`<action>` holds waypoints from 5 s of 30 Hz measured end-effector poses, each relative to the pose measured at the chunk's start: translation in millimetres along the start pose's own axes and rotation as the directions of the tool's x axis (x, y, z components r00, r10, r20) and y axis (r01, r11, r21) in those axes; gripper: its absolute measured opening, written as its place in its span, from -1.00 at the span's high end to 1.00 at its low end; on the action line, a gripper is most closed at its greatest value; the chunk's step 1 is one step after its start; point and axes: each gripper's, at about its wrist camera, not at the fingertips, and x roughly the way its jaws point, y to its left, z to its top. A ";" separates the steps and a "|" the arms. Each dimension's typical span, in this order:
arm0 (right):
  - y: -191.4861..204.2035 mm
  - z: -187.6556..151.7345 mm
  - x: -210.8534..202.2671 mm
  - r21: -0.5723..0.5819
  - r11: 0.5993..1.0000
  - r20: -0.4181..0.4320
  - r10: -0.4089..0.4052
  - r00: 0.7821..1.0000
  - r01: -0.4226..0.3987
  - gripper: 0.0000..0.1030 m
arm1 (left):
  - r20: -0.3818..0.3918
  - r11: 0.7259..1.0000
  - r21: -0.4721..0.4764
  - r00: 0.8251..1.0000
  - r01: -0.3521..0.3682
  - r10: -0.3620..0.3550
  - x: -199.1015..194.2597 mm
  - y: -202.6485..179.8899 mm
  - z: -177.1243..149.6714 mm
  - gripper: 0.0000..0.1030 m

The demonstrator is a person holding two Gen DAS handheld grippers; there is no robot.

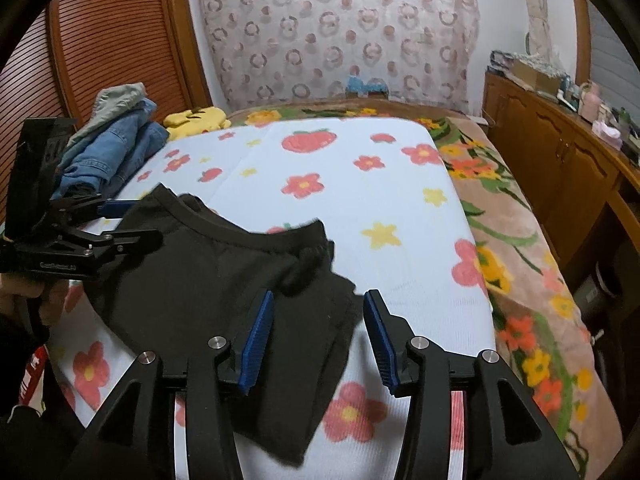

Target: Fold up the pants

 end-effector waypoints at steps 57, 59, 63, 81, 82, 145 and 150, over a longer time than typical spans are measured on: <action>-4.5 27.2 11.8 0.108 0.983 -0.028 0.150 0.988 -0.146 0.78 | 0.014 0.967 -0.096 0.972 0.235 -0.235 -11.4 21.7 13.7 0.66; -0.7 34.4 10.2 0.087 0.984 -0.011 0.157 0.988 -0.155 0.78 | 0.038 0.971 -0.092 0.975 0.222 -0.220 -20.7 23.6 16.3 0.67; 10.9 50.6 7.0 0.030 0.986 0.020 0.162 0.987 -0.163 0.79 | 0.100 0.975 -0.109 0.978 0.193 -0.183 -45.7 37.2 21.9 0.67; 72.9 116.0 16.9 -0.197 0.953 0.100 0.255 0.962 -0.232 0.79 | 0.240 0.989 -0.145 0.971 0.018 0.018 -113.8 92.5 32.5 0.67; 74.3 119.1 18.4 -0.205 0.950 0.102 0.260 0.960 -0.235 0.79 | 0.246 0.989 -0.150 0.969 0.013 0.024 -116.7 95.8 32.7 0.67; 254.6 311.5 200.8 -0.505 0.769 0.067 0.487 0.871 -0.391 0.44 | 0.245 0.823 -0.488 0.859 -0.292 0.450 -192.6 271.0 -9.9 -0.03; 245.2 293.8 185.8 -0.499 0.765 0.033 0.486 0.873 -0.407 0.44 | 0.266 0.829 -0.476 0.851 -0.293 0.453 -193.0 266.7 -3.0 -0.04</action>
